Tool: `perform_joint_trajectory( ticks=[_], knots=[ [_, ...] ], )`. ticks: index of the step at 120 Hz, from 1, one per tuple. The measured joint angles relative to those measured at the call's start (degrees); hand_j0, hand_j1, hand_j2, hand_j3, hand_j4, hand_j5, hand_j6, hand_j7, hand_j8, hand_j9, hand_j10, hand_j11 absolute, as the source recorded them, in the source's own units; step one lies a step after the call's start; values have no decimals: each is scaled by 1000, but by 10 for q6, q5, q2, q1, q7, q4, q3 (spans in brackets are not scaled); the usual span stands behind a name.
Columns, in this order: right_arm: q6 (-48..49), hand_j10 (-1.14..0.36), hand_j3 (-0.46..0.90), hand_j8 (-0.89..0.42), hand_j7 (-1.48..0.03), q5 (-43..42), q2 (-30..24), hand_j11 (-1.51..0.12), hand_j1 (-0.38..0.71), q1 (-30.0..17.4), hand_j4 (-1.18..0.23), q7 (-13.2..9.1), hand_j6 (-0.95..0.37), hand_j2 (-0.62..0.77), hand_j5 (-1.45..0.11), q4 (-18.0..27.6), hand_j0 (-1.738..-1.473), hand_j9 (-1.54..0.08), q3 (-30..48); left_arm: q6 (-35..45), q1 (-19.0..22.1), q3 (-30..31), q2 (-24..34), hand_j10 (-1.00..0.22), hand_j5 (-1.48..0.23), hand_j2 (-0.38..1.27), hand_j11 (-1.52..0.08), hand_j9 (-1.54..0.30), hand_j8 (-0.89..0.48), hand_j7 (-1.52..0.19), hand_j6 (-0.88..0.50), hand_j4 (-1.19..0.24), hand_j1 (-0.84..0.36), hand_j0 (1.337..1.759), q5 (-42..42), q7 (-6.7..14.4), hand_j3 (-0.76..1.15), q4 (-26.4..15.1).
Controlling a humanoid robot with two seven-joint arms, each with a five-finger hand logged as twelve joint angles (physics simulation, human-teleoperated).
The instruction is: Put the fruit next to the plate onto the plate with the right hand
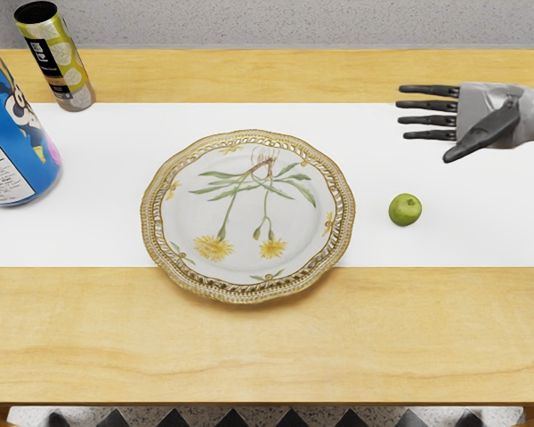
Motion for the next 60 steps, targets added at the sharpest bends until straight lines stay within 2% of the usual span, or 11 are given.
perform_joint_trajectory(
  ticks=[28,44,60],
  knots=[
    [0,-33,0,-32,-45,-25,-14,-45,-308,5,-33,1,-32,-7,-45,16,-1658,-45,8,0,0,0,0,-245,-318,49,-318,-318,-245,-318,-245,-245,55,1658,0,0,0,0],
    [0,-33,0,-33,-45,-172,-11,-45,-308,13,-33,4,-32,-6,-45,25,-1658,-45,71,0,0,0,0,-245,-318,49,-318,-318,-245,-318,-245,-245,55,1658,0,0,0,0],
    [0,-34,0,-34,-45,-303,-2,-45,-308,21,-34,4,-34,-6,-45,43,-1658,-45,92,0,0,0,0,-245,-318,49,-318,-318,-245,-318,-245,-245,55,1658,0,0,0,0]
  ],
)
